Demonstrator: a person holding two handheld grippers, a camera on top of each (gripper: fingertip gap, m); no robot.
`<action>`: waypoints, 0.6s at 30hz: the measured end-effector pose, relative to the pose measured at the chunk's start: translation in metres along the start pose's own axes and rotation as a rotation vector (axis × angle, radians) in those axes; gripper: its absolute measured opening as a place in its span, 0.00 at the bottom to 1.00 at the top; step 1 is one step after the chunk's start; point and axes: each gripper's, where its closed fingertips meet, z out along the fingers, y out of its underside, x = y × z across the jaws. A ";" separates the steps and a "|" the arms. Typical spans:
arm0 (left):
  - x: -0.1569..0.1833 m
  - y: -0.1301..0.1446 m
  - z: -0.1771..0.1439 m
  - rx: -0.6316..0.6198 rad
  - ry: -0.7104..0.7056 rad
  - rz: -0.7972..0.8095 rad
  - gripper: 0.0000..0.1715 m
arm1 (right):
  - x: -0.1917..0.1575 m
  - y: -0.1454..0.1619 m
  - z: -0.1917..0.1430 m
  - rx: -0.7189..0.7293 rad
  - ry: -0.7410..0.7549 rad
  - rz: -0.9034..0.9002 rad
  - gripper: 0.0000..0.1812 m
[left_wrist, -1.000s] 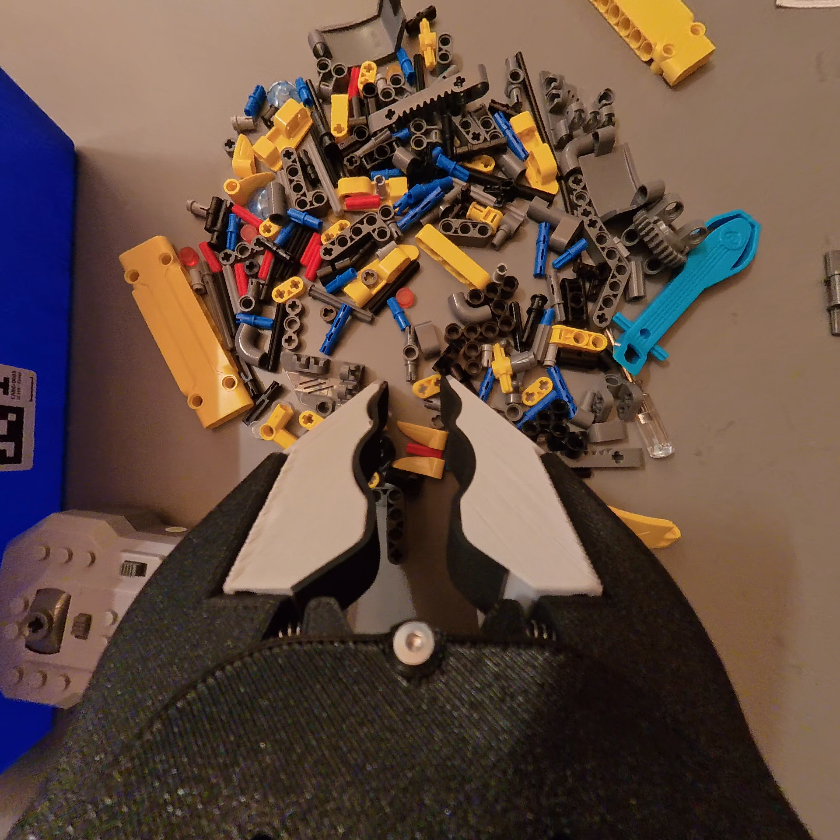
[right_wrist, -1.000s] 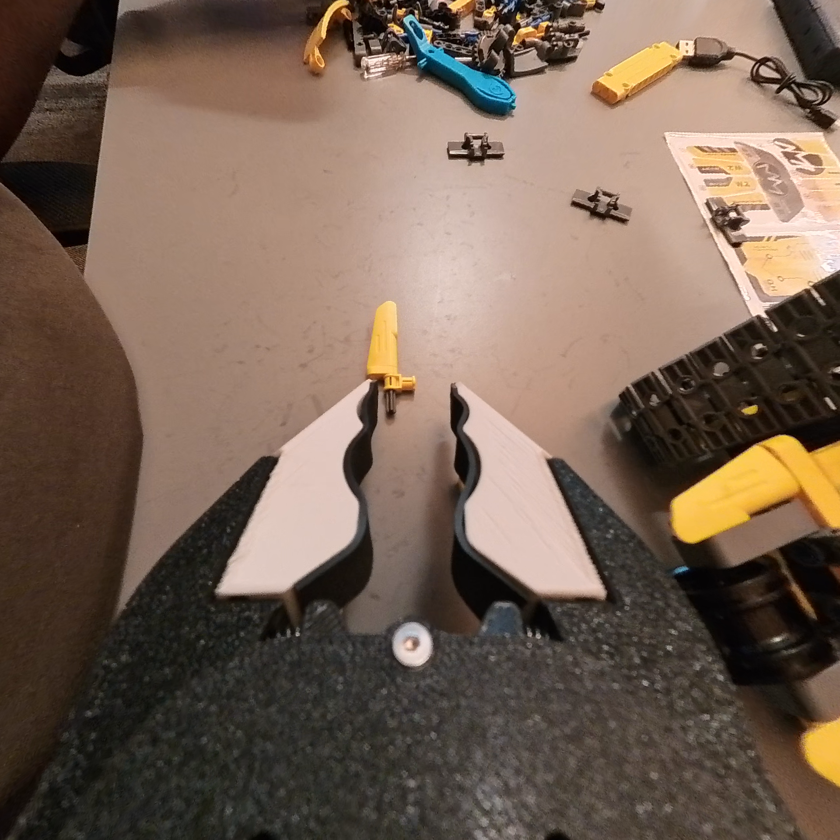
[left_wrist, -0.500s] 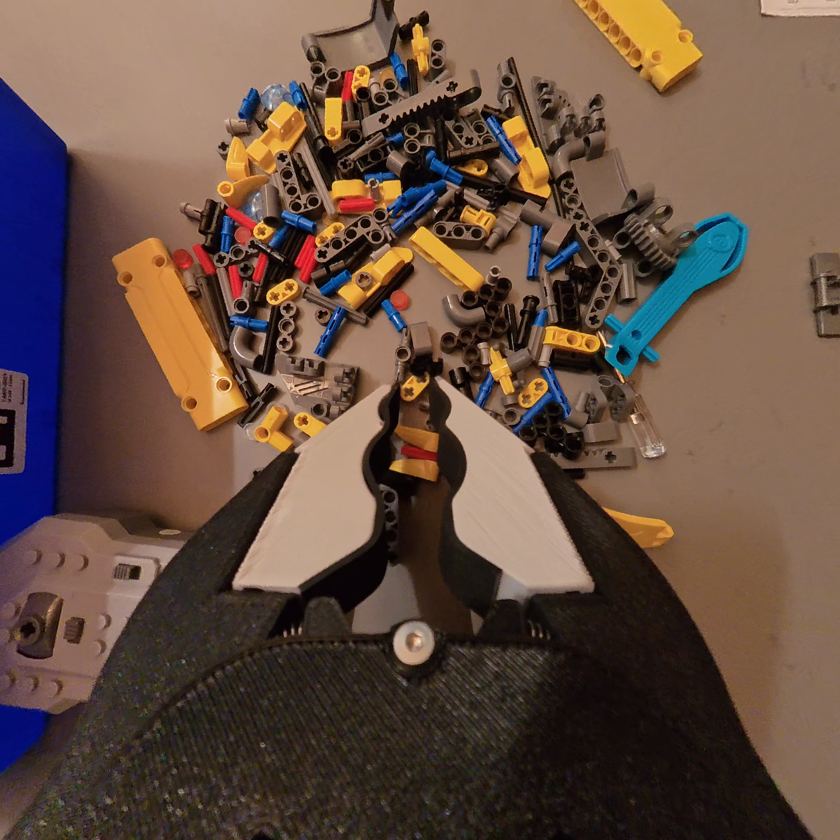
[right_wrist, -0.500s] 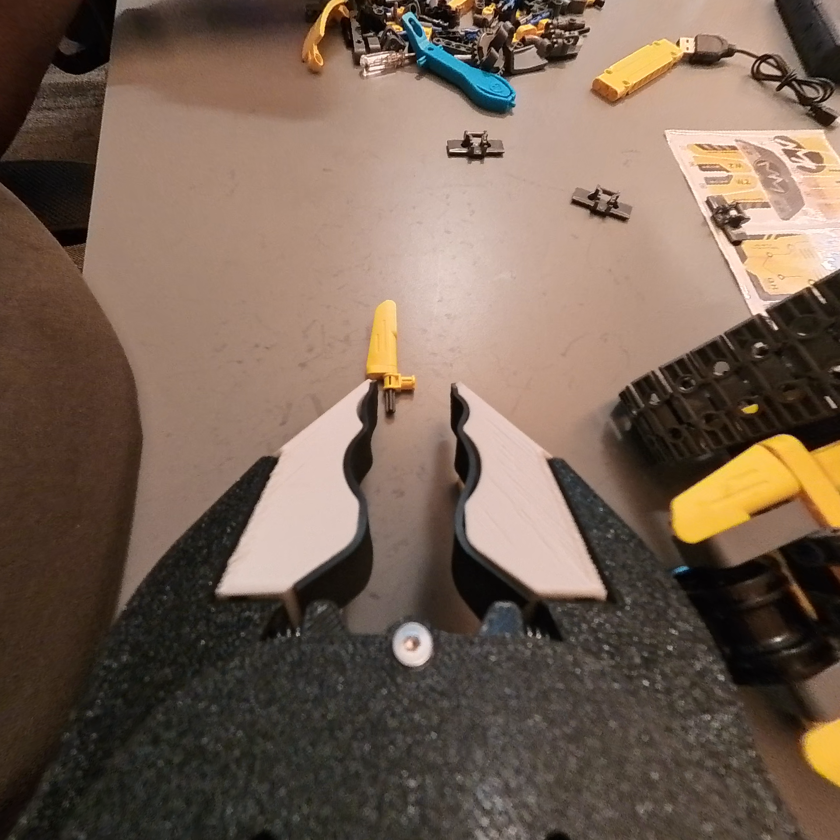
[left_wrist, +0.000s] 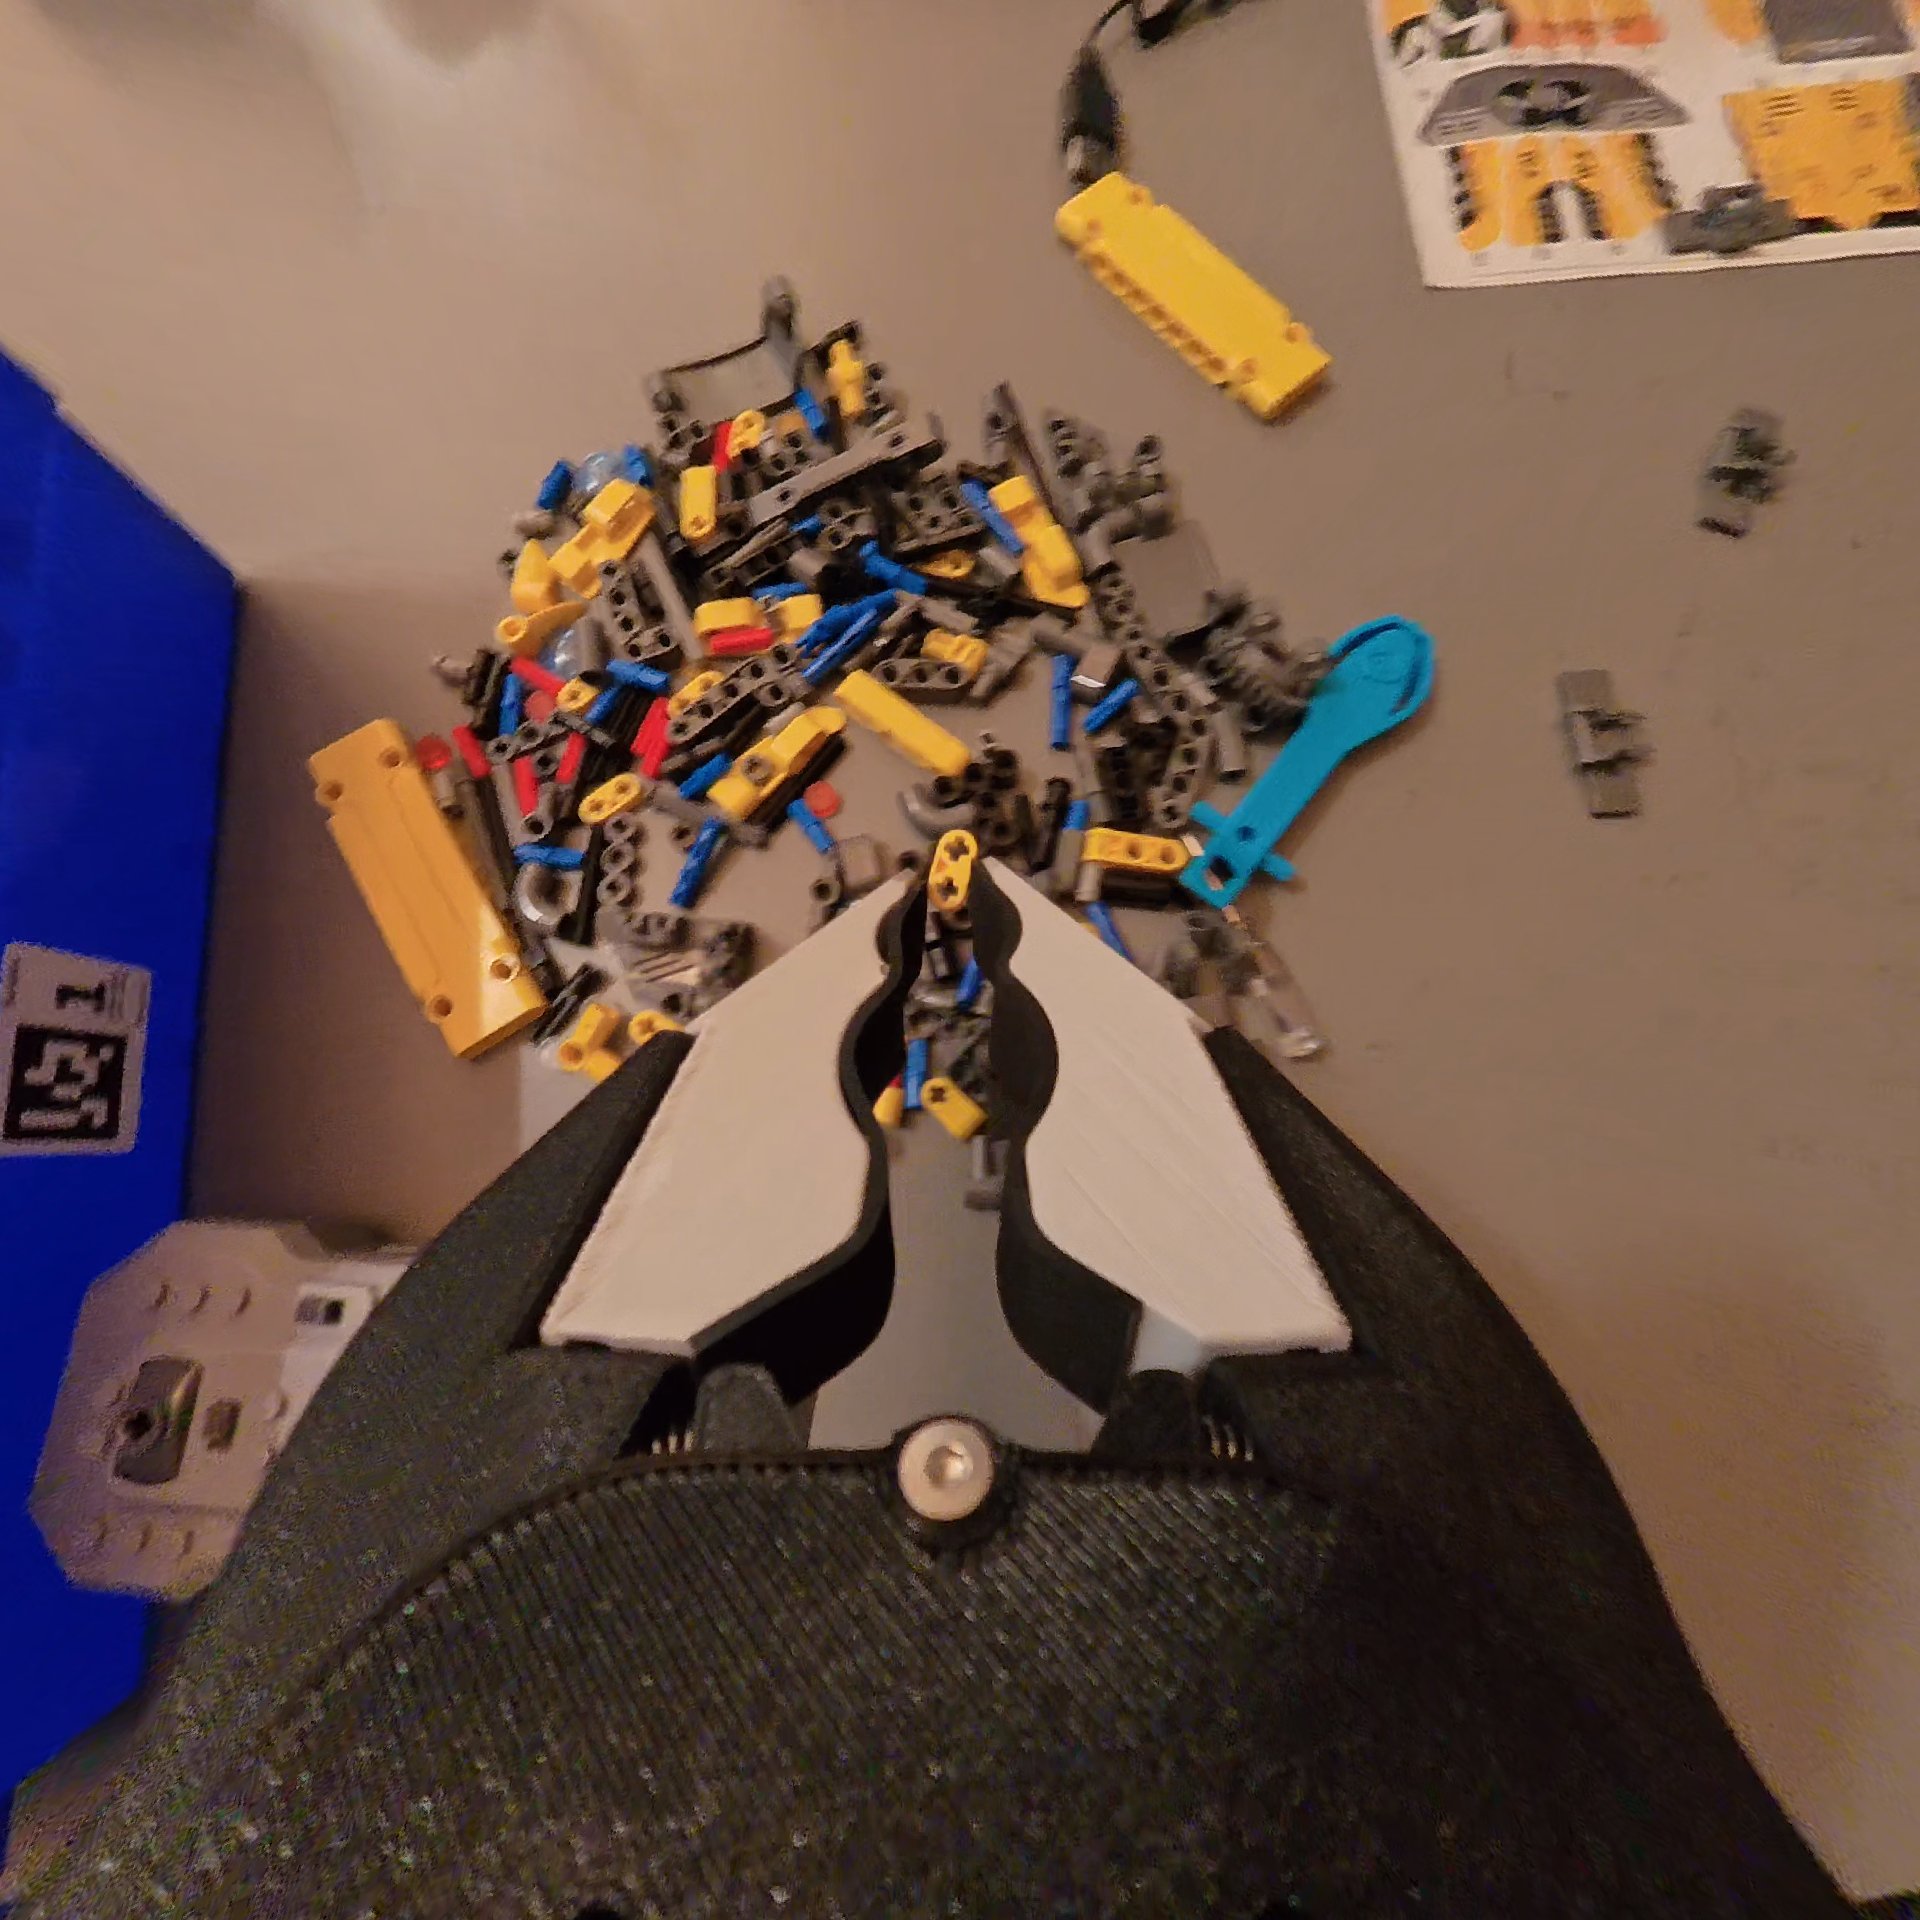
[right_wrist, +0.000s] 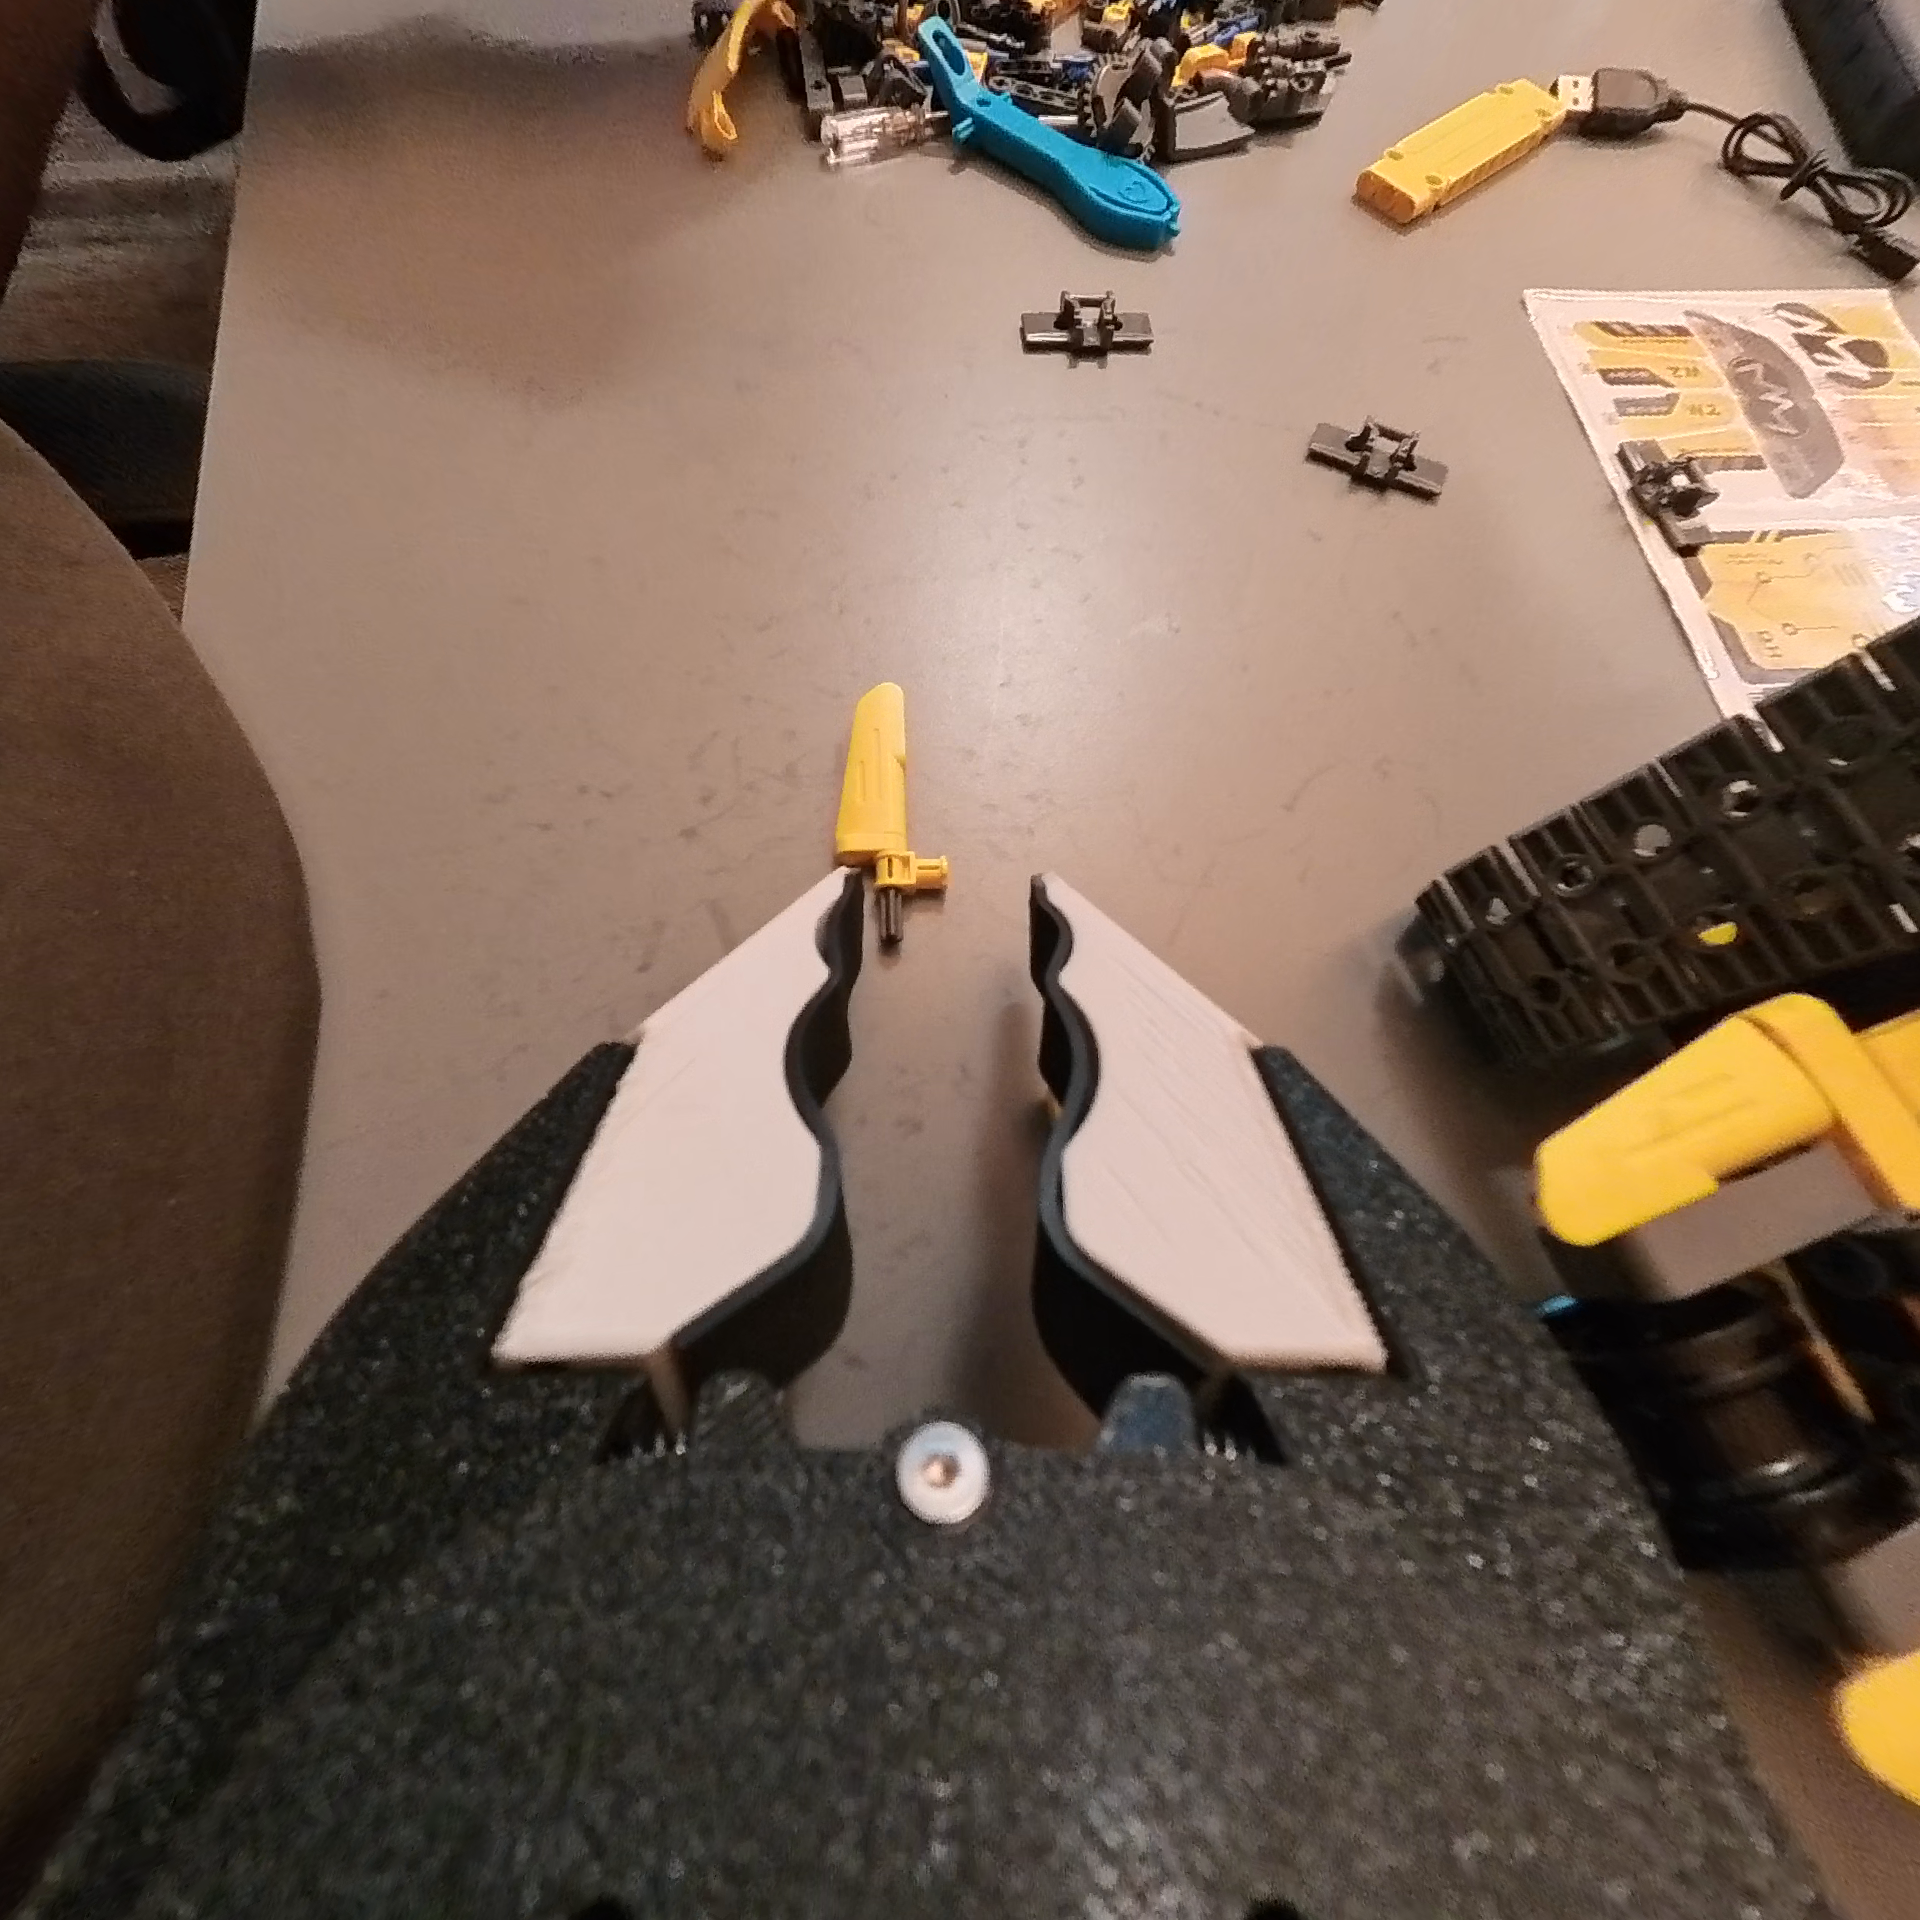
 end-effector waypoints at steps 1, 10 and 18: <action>0.008 -0.004 -0.002 0.011 0.016 0.018 0.03 | 0.000 0.000 0.000 -0.002 0.000 0.002 0.17; 0.093 -0.023 0.000 0.049 0.201 0.168 0.03 | 0.003 0.002 -0.002 -0.005 0.020 -0.011 0.17; 0.134 -0.015 0.021 0.014 0.317 0.242 0.03 | 0.002 0.004 0.001 -0.022 -0.003 0.004 0.17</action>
